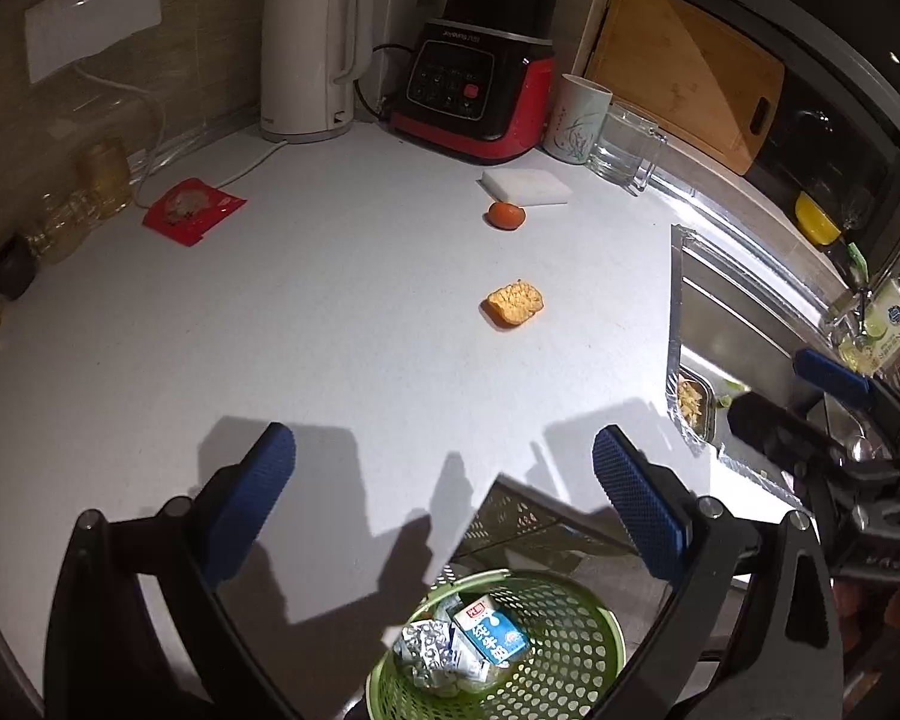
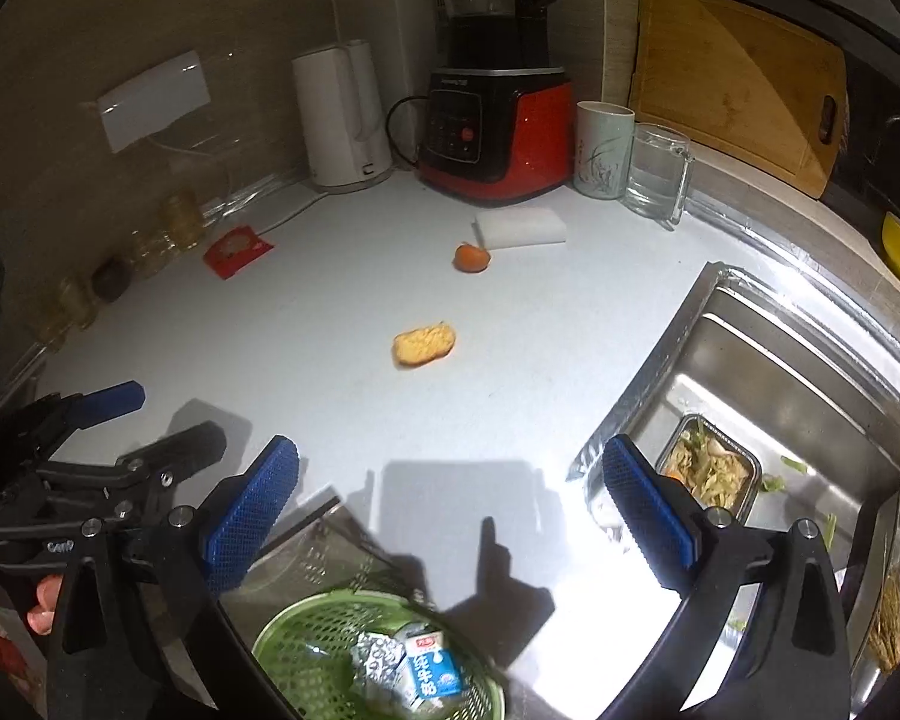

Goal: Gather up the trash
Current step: 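Move the left tool toward the orange peel and the right tool toward the small orange, then grasp the orange peel piece with the left tool while the right tool grasps the small orange, then drop the peel from the left tool and the orange from the right tool into the basket, then move the left tool toward the red packet while the right tool moves toward the white sponge, then close the left tool on the red snack packet and lift it, then grasp the white sponge with the right tool while the left tool holds the packet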

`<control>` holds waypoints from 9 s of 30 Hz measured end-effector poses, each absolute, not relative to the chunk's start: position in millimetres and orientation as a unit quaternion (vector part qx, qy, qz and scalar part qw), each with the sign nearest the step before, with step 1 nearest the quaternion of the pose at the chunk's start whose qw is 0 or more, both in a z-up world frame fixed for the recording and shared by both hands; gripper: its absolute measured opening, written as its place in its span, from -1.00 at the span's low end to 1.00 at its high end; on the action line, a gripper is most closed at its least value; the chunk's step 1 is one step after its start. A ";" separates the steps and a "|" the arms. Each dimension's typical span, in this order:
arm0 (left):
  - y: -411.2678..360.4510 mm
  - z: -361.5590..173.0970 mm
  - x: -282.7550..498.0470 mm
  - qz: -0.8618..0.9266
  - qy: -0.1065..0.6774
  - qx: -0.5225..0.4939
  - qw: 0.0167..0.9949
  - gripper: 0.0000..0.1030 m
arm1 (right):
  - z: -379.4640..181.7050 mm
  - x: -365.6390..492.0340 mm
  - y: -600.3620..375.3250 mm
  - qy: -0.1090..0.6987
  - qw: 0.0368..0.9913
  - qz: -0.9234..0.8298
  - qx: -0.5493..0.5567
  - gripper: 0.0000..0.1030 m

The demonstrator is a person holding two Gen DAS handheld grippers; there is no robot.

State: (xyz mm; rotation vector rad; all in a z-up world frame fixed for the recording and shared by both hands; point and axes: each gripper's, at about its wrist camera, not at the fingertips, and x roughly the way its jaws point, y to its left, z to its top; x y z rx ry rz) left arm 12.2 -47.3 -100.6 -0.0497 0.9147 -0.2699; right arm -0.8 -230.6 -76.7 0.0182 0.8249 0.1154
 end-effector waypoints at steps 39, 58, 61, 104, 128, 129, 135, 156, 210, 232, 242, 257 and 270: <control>-153.5 -175.0 142.3 -0.196 0.436 0.063 0.876 -0.79 | -154.8 219.9 -265.4 0.426 0.903 0.044 0.015 0.70; -107.5 -154.7 146.3 -0.207 0.425 0.000 0.881 -0.86 | -185.4 267.8 -224.0 0.471 0.876 0.100 -0.013 -0.36; -106.9 -152.8 145.7 -0.201 0.424 0.004 0.883 -0.86 | -184.1 267.0 -218.7 0.468 0.878 0.099 -0.022 -0.51; -85.0 -133.3 -168.4 -0.223 0.467 0.033 0.855 -0.86 | -126.7 -177.9 -225.7 0.472 0.873 0.113 0.043 -0.56; -76.4 -192.9 -193.9 -0.128 0.540 0.032 0.831 0.58 | -151.7 -223.9 -225.8 0.500 0.856 0.129 0.032 -0.55; -73.9 -189.5 -193.9 -0.123 0.535 0.034 0.835 0.60 | -151.5 -223.5 -224.4 0.500 0.856 0.130 0.031 -0.55; -55.5 -173.2 -191.9 -0.101 0.519 0.032 0.848 0.69 | -154.8 -219.4 -214.4 0.502 0.853 0.140 0.029 -0.53; -14.3 -139.9 -183.9 -0.053 0.496 -0.002 0.867 0.76 | -141.9 -205.2 -214.9 0.495 0.861 0.103 0.047 0.95; 137.1 -183.2 326.5 0.272 0.472 -0.235 0.805 0.85 | -115.3 190.3 -129.8 0.427 0.898 0.107 -0.005 0.95; 137.5 -198.8 359.1 0.294 0.475 -0.229 0.797 0.83 | -113.2 223.9 -132.9 0.418 0.905 0.080 -0.009 0.95; 135.1 -196.6 363.1 0.310 0.469 -0.190 0.805 0.11 | -109.6 226.6 -122.5 0.413 0.907 0.084 -0.013 0.95; 121.5 -180.4 339.6 0.229 0.440 -0.166 0.852 -0.58 | -107.2 221.8 -129.9 0.407 0.910 0.077 -0.008 0.95; 10.3 -145.2 308.0 -0.025 0.407 -0.071 0.910 -0.58 | -111.7 227.9 -191.1 0.404 0.914 -0.040 0.023 0.95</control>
